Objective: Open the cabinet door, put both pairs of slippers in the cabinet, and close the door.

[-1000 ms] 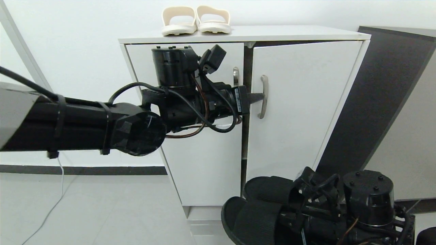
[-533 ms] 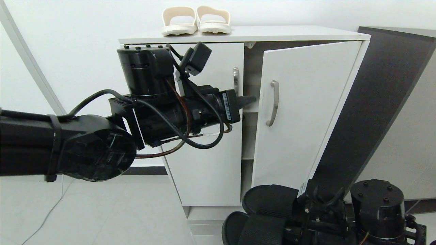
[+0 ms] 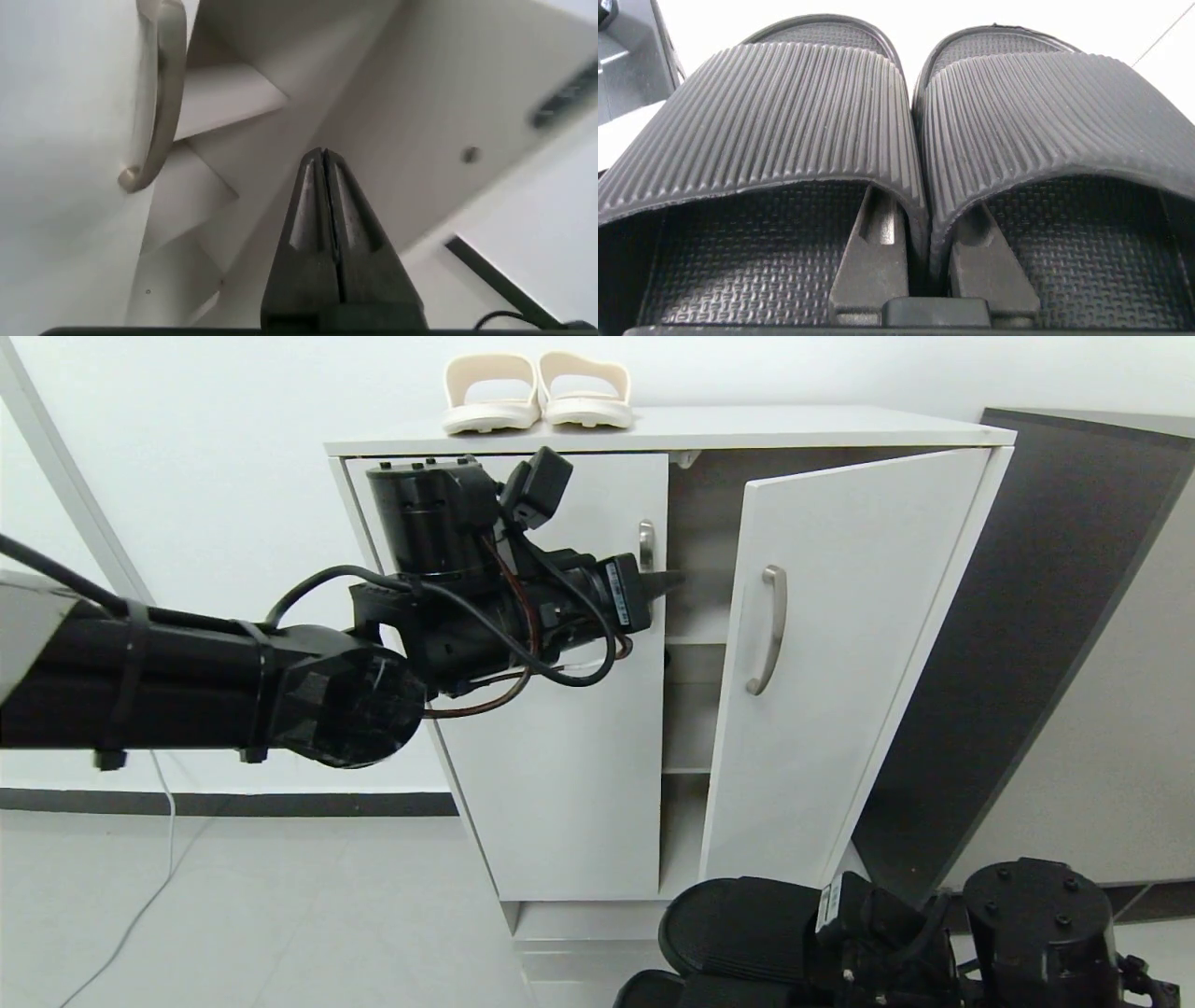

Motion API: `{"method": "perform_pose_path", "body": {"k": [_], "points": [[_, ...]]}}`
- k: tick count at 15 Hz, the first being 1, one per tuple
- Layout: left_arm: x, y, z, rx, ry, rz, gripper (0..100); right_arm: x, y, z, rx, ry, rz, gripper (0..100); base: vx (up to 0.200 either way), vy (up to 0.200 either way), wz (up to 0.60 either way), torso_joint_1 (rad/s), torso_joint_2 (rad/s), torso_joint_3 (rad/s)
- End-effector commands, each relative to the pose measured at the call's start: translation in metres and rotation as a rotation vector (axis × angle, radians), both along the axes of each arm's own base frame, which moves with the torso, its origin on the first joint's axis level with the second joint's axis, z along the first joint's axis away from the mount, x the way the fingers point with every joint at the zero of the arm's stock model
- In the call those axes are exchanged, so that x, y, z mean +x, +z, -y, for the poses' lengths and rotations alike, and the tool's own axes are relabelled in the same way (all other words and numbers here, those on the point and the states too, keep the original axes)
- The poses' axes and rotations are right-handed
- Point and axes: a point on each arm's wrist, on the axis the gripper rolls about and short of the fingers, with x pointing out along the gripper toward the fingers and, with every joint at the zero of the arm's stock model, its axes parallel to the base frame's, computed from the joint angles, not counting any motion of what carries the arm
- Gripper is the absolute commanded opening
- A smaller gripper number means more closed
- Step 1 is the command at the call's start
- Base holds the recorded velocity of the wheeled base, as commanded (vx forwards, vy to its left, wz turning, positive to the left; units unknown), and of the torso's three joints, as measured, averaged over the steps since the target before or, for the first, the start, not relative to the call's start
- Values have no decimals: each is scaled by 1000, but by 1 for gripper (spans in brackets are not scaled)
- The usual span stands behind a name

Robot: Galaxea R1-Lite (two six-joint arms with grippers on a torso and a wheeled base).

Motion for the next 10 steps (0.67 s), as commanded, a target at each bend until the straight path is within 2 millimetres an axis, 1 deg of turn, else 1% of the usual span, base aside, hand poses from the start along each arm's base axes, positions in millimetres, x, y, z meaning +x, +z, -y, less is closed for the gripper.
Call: {"method": "perform_pose_path", "body": {"k": [1, 3, 5, 7, 8, 9, 10], "points": [[18, -13, 13, 8, -3, -16, 0, -1, -3, -2, -9, 9, -9, 0, 0, 0, 0, 0, 0, 0], [18, -13, 16, -6, -9, -31, 0, -1, -5, -3, -16, 12, -15, 0, 0, 0, 0, 0, 0, 0], [17, -13, 19, -9, -16, -34, 0, -1, -7, -4, -24, 15, -19, 0, -200, 0, 0, 5, 0, 2], [11, -14, 25, -5, -37, -37, 0, -1, -8, -4, -27, 17, -20, 0, -200, 0, 0, 0, -2, -2], [2, -17, 35, 3, -67, -38, 0, -2, -8, -4, -27, 19, -20, 0, -200, 0, 0, 2, 2, 7], [-1, -17, 39, 3, -79, -35, 0, -2, -8, -4, -28, 19, -21, 0, -200, 0, 0, -7, 2, 12], [-11, -18, 53, -20, -121, -5, 0, -2, -8, -4, -28, 20, -21, 0, 0, 0, 0, 0, 0, 0]]}}
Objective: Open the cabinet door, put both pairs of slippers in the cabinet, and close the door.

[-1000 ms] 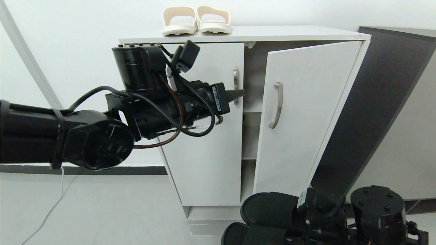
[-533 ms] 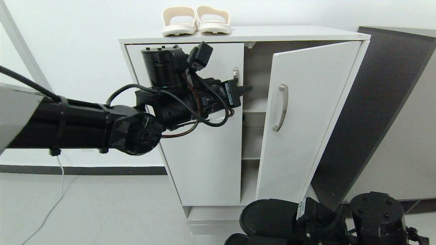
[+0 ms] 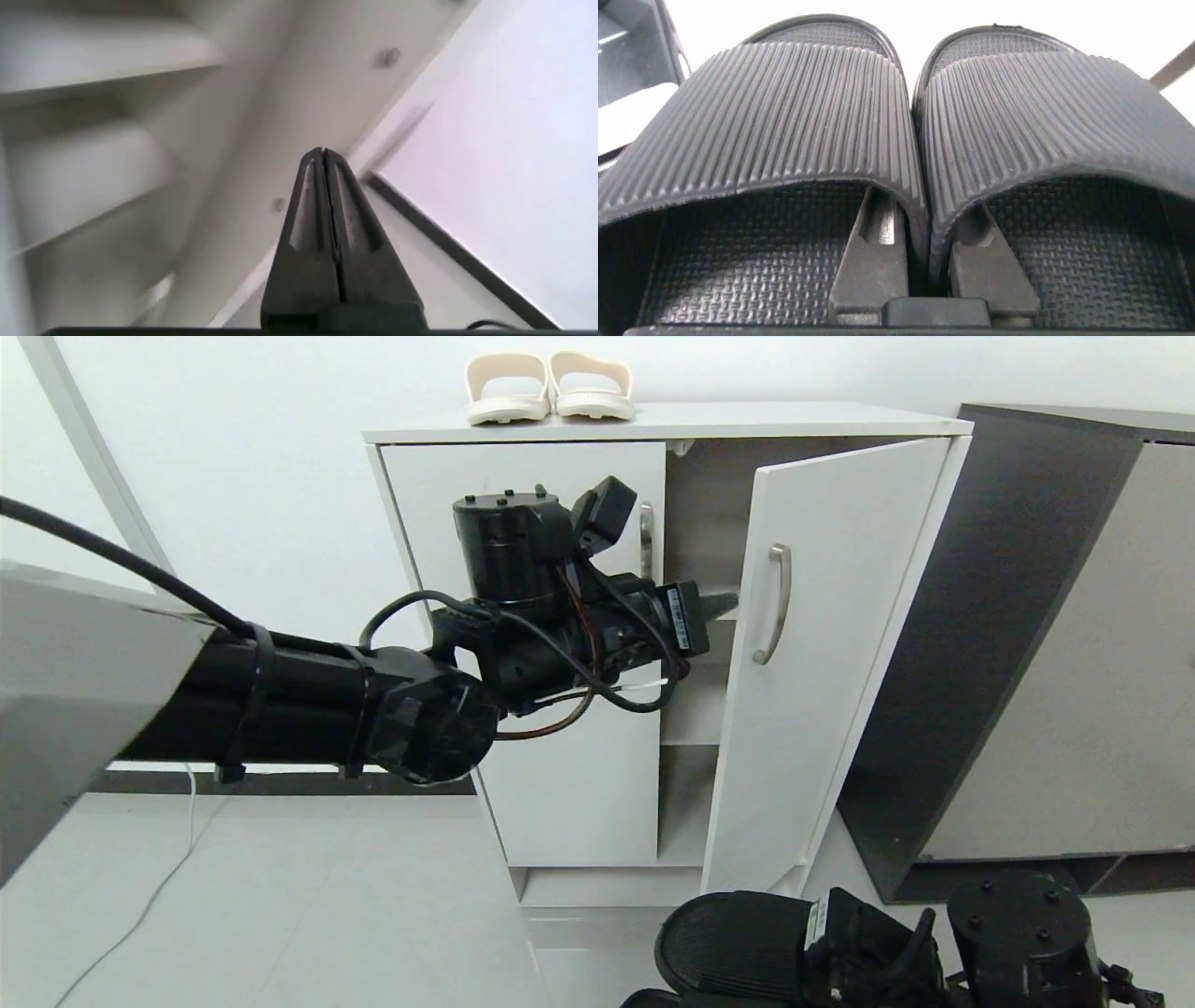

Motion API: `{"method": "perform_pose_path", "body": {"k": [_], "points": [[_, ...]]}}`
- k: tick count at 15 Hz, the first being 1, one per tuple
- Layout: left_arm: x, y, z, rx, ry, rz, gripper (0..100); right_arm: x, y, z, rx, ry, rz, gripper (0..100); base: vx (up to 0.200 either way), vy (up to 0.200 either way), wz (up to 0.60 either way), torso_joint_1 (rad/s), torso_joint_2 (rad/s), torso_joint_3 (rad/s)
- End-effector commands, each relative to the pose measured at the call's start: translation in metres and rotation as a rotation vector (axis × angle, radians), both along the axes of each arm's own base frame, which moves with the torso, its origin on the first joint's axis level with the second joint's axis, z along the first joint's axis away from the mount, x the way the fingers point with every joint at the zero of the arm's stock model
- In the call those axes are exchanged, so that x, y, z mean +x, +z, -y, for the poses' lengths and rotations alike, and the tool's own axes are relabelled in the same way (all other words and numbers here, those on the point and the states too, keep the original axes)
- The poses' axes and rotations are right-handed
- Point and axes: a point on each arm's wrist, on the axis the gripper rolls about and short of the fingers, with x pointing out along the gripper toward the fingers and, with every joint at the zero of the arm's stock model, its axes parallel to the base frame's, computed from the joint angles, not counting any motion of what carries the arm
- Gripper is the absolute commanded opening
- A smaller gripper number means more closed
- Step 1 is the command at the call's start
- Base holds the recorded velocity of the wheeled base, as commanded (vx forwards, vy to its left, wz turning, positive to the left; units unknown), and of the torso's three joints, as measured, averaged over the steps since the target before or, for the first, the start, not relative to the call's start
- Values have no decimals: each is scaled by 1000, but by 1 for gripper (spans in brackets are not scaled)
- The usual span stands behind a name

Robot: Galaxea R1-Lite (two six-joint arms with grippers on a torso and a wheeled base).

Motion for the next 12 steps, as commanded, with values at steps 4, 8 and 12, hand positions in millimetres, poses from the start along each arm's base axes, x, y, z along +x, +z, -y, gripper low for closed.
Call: {"method": "perform_pose_path", "body": {"k": [4, 8, 12], "points": [[-24, -13, 25, -24, -65, 24, 0, -1, -2, 0, -12, 8, 3, 0, 0, 0, 0, 0, 0, 0], [-20, -10, 19, -44, 9, 34, 0, -1, -2, 1, -12, 6, 3, 0, 0, 0, 0, 0, 0, 0], [-24, 7, -4, -87, 152, 60, 0, 8, -2, -7, -1, -12, 10, 0, 0, 0, 0, 0, 0, 0]]}}
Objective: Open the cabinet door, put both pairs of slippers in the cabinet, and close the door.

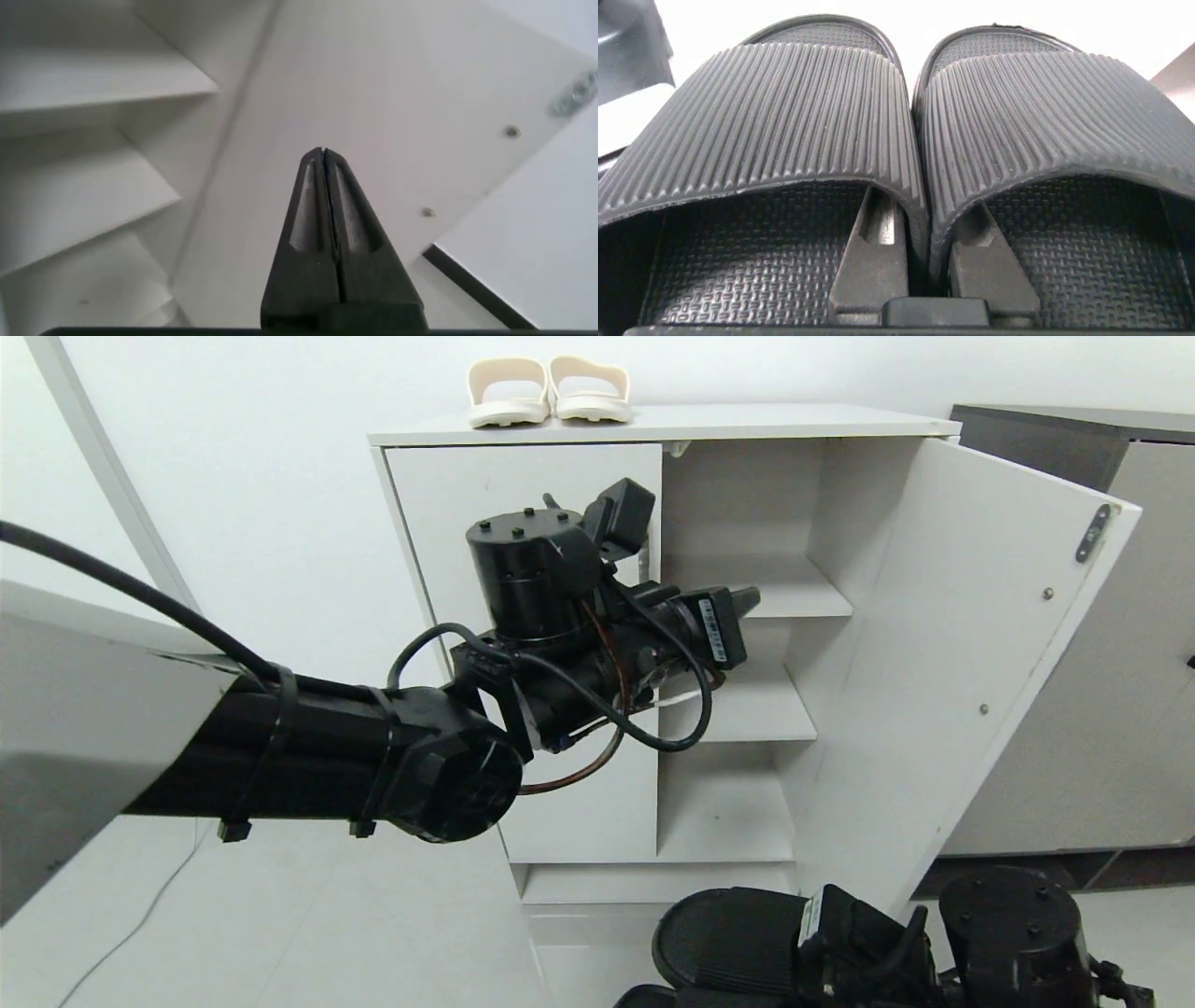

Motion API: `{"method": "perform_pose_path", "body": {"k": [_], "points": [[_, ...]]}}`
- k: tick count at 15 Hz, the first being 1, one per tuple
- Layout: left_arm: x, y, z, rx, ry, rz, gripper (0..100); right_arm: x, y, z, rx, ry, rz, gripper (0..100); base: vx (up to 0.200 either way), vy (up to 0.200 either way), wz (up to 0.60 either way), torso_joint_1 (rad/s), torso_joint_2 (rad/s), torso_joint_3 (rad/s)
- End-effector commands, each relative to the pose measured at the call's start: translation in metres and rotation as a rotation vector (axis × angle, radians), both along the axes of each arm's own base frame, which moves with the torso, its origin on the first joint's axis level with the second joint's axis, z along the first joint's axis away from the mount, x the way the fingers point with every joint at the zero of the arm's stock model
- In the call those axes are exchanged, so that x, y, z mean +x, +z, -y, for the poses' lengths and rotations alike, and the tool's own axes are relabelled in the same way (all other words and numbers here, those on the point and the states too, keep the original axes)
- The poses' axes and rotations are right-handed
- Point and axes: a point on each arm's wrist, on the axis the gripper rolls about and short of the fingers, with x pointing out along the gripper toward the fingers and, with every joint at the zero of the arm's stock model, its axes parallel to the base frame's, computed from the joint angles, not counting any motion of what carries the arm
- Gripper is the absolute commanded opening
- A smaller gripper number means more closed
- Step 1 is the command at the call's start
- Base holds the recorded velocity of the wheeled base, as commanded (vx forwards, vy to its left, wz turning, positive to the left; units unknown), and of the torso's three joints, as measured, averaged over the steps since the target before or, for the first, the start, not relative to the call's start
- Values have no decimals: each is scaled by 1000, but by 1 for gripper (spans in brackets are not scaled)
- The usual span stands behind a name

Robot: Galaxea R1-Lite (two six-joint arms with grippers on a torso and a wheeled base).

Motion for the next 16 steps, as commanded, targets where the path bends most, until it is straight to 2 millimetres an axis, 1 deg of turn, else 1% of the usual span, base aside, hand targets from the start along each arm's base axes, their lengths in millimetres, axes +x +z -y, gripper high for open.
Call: {"method": "perform_pose_path", "body": {"k": [1, 2, 3, 4, 5, 6, 7, 8, 9, 10, 11, 12, 13, 14, 15, 16], "points": [[-12, 18, -25, -22, 55, 19, 0, 9, -3, -5, -2, -29, -1, 0, 0, 0, 0, 0, 0, 0], [-23, 28, -48, -32, 89, 29, 0, 16, -2, -7, -2, -94, 10, 0, 0, 0, 0, 0, 0, 0], [-35, 41, -77, -37, 140, 44, 0, 24, 0, -13, 5, -179, 24, 0, 0, 0, 0, 0, 0, 0], [-44, 48, -98, -29, 192, 42, 0, 30, 2, -18, 19, -231, 24, 0, 0, 0, 0, 0, 0, 0], [-59, 60, -132, -15, 283, 29, 0, 39, 6, -25, 53, -310, 25, 0, 0, 0, 0, 0, 0, 0], [-73, 67, -159, -6, 355, 19, 0, 48, 7, -29, 64, -373, 32, 0, 0, 0, 0, 0, 0, 0], [-93, 74, -185, 1, 426, 12, 0, 58, 8, -31, 71, -442, 50, 0, 0, 0, 0, 0, 0, 0], [-115, 79, -205, 7, 485, 11, 0, 69, 9, -34, 83, -509, 65, 0, 0, 0, 0, 0, 0, 0], [-136, 80, -220, 34, 540, 16, 0, 79, 12, -36, 103, -580, 82, 0, 0, 0, 0, 0, 0, 0], [-154, 76, -231, 82, 604, 20, 0, 87, 12, -38, 111, -638, 97, 0, 0, 0, 0, 0, 0, 0], [-172, 69, -239, 137, 682, 18, 0, 94, 14, -39, 117, -682, 112, 0, 0, 0, 0, 0, 0, 0], [-198, 58, -249, 212, 818, 34, 0, 100, 17, -40, 130, -725, 130, 0, 0, 0, 0, 0, 0, 0], [-219, 52, -254, 238, 910, 66, 0, 103, 18, -41, 132, -746, 139, 0, 0, 0, 0, 0, 0, 0], [-233, 47, -258, 244, 989, 78, 0, 105, 17, -41, 128, -762, 143, 0, 0, 0, 0, 0, 0, 0], [-255, 33, -264, 270, 1111, 84, 0, 107, 16, -41, 121, -783, 148, 0, 0, 0, 0, 0, 0, 0], [-272, 18, -268, 294, 1186, 83, 0, 108, 15, -41, 115, -789, 149, 0, 0, 0, 0, 0, 0, 0]]}}
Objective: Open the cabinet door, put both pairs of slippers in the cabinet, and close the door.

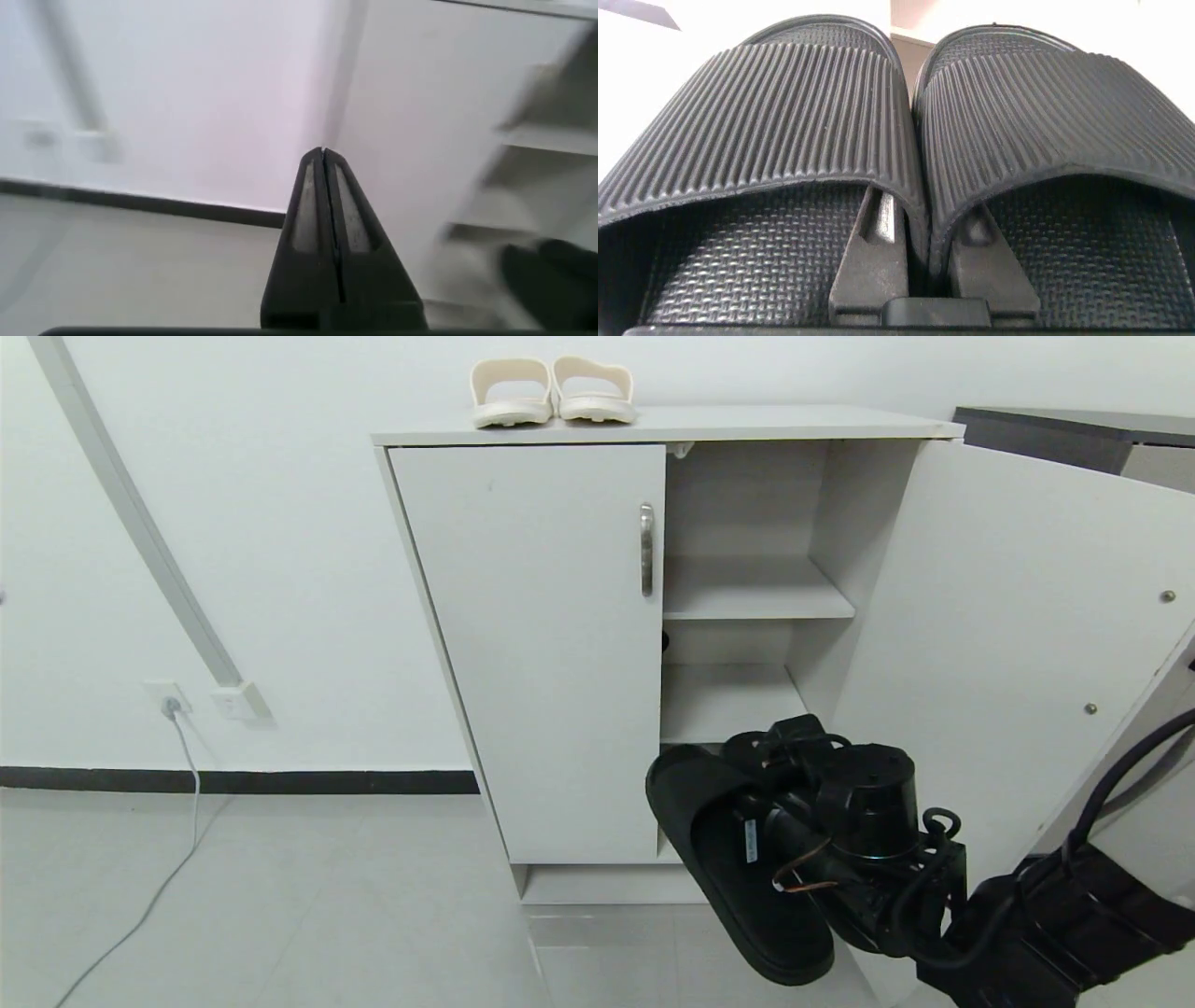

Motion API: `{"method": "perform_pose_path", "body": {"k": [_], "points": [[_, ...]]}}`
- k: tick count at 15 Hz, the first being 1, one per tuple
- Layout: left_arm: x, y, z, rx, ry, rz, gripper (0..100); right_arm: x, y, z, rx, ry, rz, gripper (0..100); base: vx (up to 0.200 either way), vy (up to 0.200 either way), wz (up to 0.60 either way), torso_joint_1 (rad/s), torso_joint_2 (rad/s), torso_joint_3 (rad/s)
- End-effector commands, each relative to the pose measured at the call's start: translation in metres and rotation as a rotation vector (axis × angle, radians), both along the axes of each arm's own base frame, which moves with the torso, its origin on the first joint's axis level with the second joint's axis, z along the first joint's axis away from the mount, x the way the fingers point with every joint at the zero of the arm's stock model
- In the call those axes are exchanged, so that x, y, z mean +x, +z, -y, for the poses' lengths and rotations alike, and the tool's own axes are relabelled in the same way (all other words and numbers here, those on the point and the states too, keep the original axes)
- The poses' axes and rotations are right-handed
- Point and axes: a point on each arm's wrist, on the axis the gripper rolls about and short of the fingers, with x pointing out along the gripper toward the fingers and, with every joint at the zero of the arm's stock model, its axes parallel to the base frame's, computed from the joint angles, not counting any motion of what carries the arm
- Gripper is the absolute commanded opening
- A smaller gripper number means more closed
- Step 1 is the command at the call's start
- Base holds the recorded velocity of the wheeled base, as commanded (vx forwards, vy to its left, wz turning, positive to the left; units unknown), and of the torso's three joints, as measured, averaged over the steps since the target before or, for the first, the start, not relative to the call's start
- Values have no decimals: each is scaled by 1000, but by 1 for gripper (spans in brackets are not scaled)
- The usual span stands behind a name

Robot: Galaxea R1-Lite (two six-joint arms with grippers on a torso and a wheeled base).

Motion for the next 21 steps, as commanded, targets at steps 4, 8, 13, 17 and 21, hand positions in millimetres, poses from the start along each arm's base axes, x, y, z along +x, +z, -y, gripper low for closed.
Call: {"method": "perform_pose_path", "body": {"k": [4, 8, 13, 17, 21], "points": [[-97, -125, -16, 53, 336, 21, 0, 3, -6, -1, -11, -6, -9, 0, 0, 0, 0, 0, 0, 0], [-102, -214, -13, 85, 181, -49, 0, 3, -6, -2, -12, -5, -10, 0, 0, 0, 0, 0, 0, 0], [-100, -221, -7, 106, -105, -91, 0, 1, -8, -3, -15, 3, -15, 0, 0, 0, 0, 0, 0, 0], [-100, -221, -7, 74, -88, -92, 0, -1, -7, -8, -10, 18, -9, 0, 0, 0, 0, 0, 0, 0], [-100, -221, -8, 70, -84, -90, 0, 5, 18, -34, 22, -51, 62, 0, 0, 0, 0, 0, 0, 0]]}}
